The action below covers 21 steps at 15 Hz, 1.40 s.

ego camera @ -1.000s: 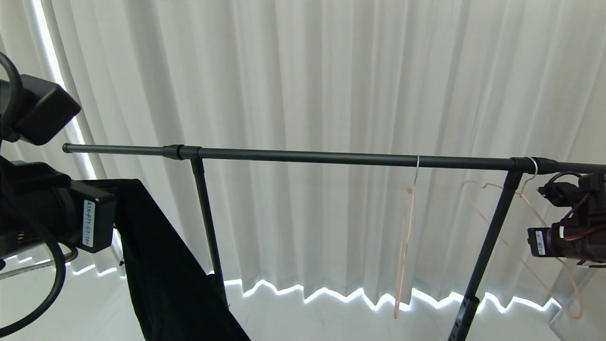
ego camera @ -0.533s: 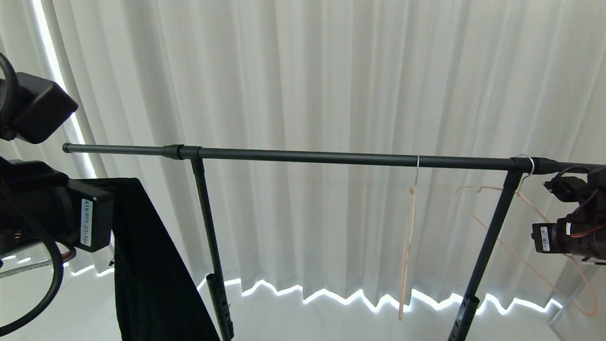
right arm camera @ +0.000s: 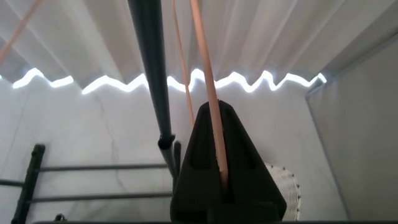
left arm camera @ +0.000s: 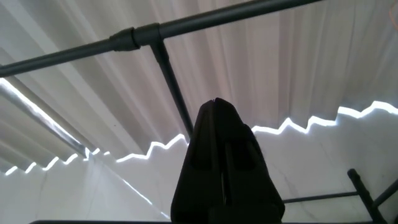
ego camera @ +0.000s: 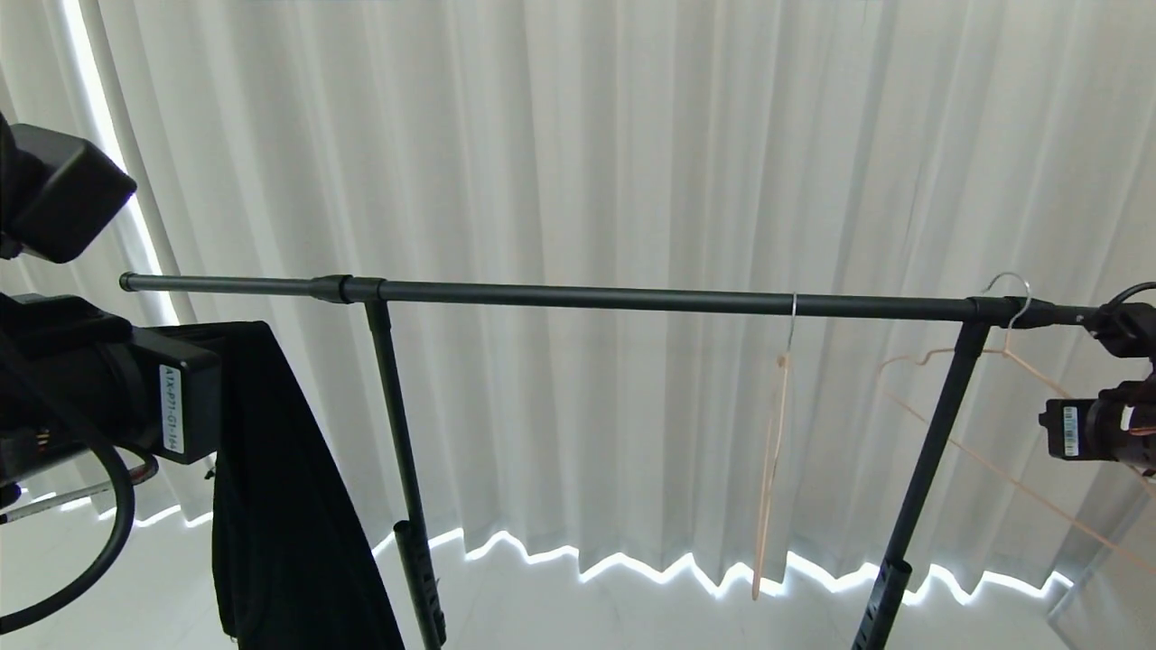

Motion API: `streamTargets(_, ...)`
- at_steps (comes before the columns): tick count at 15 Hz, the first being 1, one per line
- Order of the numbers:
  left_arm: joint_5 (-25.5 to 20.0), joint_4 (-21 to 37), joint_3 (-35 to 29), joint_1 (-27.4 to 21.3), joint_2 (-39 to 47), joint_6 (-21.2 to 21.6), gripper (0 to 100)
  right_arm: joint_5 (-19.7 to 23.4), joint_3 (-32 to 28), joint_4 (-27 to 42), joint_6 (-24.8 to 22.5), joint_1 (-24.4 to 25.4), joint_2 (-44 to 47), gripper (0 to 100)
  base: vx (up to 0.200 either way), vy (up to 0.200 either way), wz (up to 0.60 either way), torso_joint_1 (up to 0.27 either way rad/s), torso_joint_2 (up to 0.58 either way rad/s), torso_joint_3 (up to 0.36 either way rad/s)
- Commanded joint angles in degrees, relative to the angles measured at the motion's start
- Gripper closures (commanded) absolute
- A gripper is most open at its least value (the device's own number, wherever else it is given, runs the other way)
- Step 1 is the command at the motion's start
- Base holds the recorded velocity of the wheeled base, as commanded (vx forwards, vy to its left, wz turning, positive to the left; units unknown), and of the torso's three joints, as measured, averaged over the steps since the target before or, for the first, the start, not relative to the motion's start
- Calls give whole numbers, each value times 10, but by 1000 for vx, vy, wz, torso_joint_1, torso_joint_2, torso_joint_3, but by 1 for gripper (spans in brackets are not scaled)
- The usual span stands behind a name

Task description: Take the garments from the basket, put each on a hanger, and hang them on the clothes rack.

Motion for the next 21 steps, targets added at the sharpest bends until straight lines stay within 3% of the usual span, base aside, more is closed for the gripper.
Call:
streamTargets(1, 0, -2, 3, 0, -1, 1, 100, 0, 1, -7, 0, 0, -19, 100, 0, 0, 0, 0, 0, 0)
streamTargets(5, 0, -2, 2, 0, 1, 1, 100, 0, 8, -17, 0, 0, -43, 100, 0, 0, 0, 0, 0, 0)
streamTargets(11, 1, -2, 1, 0, 3, 2, 100, 0, 74, -17, -3, 0, -158, 100, 0, 0, 0, 0, 0, 0)
streamTargets(21, 2, -2, 1, 2, -1, 3, 100, 0, 109, -13, -6, 0, -222, 100, -200, 0, 0, 2, 2, 4)
